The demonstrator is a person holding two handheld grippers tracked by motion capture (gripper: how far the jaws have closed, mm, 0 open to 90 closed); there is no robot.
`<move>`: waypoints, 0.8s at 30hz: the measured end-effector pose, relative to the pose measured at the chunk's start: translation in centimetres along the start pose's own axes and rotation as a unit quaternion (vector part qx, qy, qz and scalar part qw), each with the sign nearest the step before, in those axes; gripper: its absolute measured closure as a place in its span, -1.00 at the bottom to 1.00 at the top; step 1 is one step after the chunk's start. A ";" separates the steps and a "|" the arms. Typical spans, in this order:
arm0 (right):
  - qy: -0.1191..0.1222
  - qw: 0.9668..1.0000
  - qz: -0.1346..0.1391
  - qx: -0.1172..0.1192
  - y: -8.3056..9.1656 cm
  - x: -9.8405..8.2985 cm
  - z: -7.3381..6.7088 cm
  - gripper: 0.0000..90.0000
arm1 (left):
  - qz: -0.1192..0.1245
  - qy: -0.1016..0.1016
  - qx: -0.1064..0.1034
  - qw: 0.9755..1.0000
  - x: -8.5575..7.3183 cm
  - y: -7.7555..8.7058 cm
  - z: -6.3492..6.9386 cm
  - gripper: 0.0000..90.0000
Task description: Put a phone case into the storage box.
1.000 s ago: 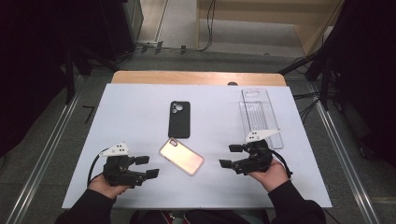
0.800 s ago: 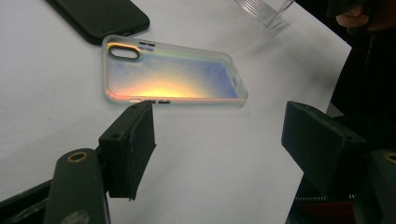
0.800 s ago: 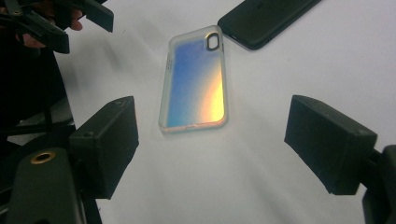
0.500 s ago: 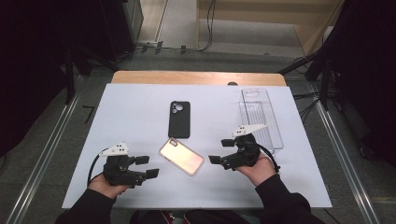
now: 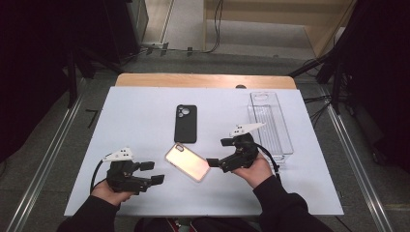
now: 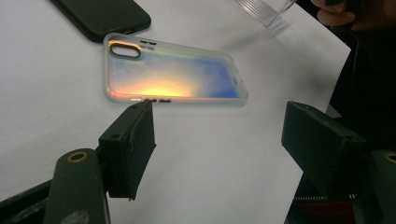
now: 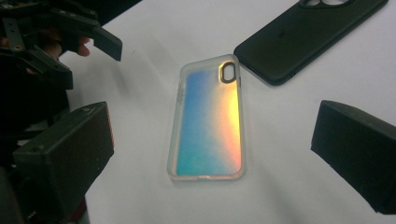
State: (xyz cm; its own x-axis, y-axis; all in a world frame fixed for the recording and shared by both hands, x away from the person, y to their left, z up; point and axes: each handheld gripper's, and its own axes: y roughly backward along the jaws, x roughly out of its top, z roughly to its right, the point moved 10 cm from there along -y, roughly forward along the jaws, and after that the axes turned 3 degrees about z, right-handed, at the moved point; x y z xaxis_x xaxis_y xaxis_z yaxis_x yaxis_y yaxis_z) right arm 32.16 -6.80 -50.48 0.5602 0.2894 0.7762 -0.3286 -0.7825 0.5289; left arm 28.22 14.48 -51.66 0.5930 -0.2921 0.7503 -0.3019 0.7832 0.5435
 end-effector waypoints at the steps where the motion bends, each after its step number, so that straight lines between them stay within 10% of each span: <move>1: 0.003 1.000 -0.005 -0.006 -0.2 0.0 0.0 -1.00 | 0.001 0.000 -0.001 1.000 0.0 0.0 0.0 -0.42; 24: 0.020 1.000 -0.017 -0.005 -4.5 1.0 -1.2 -1.00 | 0.007 0.003 0.006 1.000 0.2 0.2 -0.3 -0.42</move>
State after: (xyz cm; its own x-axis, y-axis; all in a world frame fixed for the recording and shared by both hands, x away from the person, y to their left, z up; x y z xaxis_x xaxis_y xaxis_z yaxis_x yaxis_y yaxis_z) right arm 33.27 -2.38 -51.69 0.5402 0.3378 0.7708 -0.3181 -0.7660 0.5586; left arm 28.44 14.76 -51.51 0.5932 -0.2769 0.7559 -0.3192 0.7811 0.5366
